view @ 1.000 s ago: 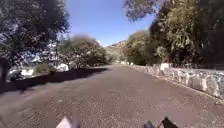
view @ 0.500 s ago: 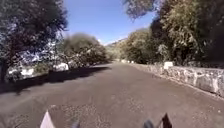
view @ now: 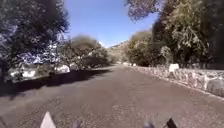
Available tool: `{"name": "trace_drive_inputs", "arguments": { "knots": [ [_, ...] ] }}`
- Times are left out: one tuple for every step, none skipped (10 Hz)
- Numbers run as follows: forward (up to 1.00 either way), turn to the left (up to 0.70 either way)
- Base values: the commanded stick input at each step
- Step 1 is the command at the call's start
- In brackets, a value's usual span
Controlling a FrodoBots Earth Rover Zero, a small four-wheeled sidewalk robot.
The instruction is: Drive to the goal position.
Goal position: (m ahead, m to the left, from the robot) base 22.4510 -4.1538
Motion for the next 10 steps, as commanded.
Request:
{"name": "trace_drive_inputs", "arguments": {
  "knots": [
    [0.50,0.00],
    [0.50,0.00],
    [0.50,0.00],
    [0.50,0.00],
    [0.50,0.00],
    [0.50,0.00],
    [0.50,0.00],
    [0.50,0.00],
    [0.50,0.00],
    [0.50,0.00]
  ]
}}
